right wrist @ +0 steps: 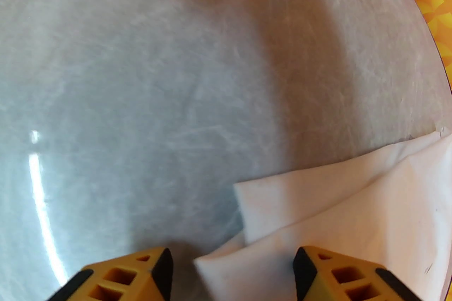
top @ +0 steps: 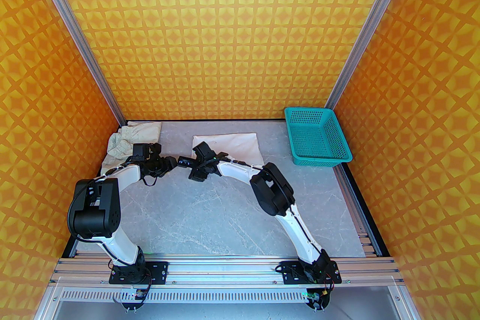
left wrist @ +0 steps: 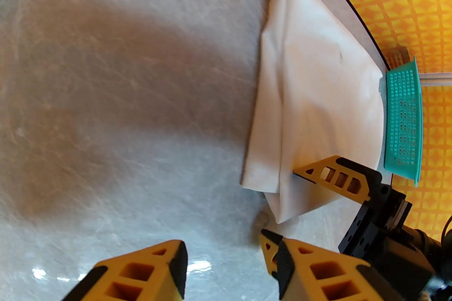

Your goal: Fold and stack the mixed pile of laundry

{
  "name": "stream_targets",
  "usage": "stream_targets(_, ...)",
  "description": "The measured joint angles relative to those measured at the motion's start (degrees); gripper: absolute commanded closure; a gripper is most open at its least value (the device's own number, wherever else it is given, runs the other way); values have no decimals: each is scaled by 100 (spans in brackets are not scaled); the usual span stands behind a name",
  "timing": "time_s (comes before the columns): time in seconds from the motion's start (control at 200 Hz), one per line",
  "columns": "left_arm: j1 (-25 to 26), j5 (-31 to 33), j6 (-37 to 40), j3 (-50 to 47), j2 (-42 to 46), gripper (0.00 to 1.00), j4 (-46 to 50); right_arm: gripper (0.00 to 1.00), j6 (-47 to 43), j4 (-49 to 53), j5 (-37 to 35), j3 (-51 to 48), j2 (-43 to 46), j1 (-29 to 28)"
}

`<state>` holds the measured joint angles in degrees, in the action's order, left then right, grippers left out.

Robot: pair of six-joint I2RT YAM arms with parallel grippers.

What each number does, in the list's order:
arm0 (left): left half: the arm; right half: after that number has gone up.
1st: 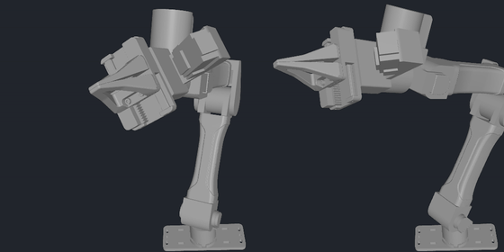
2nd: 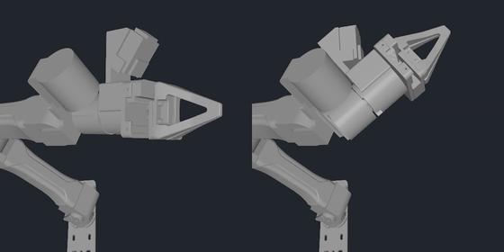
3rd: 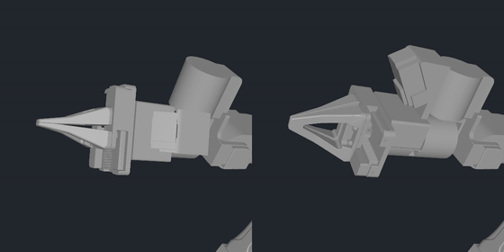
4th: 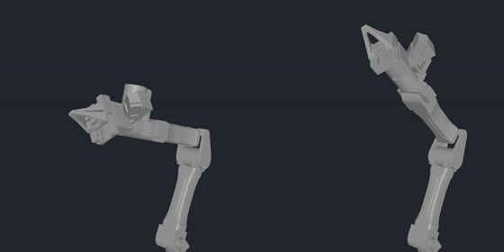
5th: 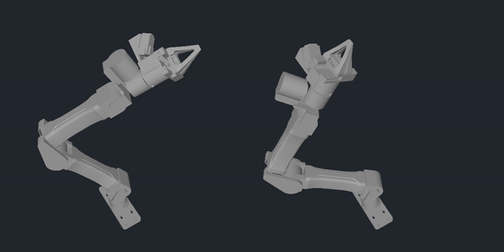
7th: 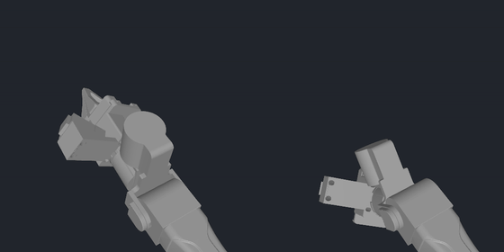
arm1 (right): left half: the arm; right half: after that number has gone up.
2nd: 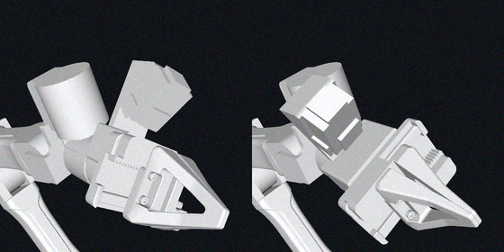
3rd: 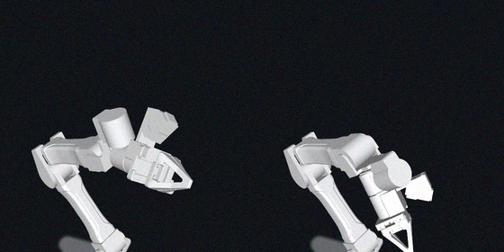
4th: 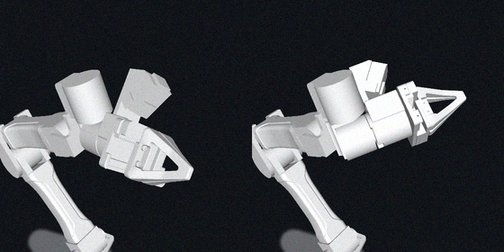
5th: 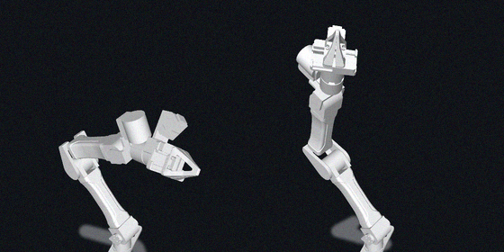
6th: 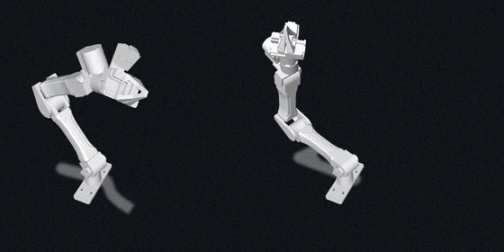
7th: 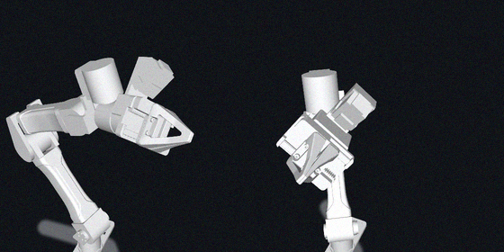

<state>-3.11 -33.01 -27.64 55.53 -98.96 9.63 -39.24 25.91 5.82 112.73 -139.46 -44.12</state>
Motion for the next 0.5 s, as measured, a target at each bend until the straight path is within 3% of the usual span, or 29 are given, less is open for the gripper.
stream_targets(0.09,-55,31,-48,28,-46,50,4,53,-85,319,-50,420,-199,4)
stream_targets(0.325,-35,-13,-129,136,-151,46,63,92,-225,603,-90,581,-284,66)
stream_targets(0.5,-15,-90,-708,155,-160,39,-175,100,-57,151,232,9,4,170)
